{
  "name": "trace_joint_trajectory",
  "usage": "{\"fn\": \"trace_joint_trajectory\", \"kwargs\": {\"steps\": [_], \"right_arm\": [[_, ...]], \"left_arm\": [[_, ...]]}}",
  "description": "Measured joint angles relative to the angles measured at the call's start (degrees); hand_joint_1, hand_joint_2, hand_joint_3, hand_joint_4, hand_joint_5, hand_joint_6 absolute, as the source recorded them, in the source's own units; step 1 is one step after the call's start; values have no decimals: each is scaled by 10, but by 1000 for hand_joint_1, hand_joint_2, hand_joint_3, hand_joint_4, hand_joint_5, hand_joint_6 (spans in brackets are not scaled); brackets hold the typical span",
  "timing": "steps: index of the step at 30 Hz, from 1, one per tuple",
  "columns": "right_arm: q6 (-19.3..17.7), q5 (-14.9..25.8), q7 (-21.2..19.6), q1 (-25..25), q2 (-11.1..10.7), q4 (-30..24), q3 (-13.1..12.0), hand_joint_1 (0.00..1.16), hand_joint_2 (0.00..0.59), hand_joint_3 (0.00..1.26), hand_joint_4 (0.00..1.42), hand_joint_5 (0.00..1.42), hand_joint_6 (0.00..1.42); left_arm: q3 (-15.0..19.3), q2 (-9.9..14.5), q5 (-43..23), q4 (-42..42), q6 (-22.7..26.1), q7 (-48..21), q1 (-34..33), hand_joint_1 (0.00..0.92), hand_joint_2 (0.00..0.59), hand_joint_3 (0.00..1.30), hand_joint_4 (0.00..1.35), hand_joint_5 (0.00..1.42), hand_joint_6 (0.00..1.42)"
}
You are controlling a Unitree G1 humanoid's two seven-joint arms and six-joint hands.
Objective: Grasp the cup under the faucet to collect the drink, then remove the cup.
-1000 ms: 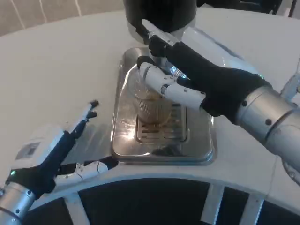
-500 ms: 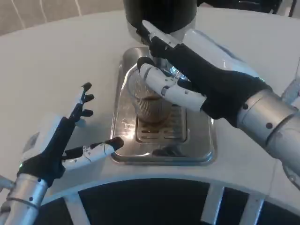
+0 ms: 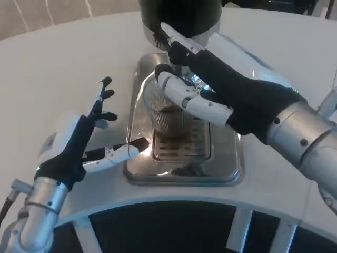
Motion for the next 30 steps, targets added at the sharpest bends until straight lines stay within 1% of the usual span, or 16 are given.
{"fn": "trace_joint_trajectory", "kwargs": {"steps": [6,16,25,28,30], "right_arm": [[0,-4,3,0,4,0,0,0,586,0,0,0,0],[-1,-9,8,0,6,1,-4,0,586,0,0,0,0],[0,-10,11,1,5,-1,-9,0,586,0,0,0,0],[1,-10,14,4,3,-7,-16,0,586,0,0,0,0],[1,-12,15,8,0,-20,-25,0,586,0,0,0,0]], "left_arm": [[-15,-11,7,45,-11,0,-45,376,50,0,24,351,387],[-30,-15,7,95,-12,0,-86,373,55,0,35,369,388],[-32,-15,7,106,-13,0,-95,371,56,0,43,380,388],[-33,-15,6,107,-14,0,-96,370,57,0,45,382,388],[-33,-15,6,107,-16,-1,-96,370,57,0,46,383,388]]}}
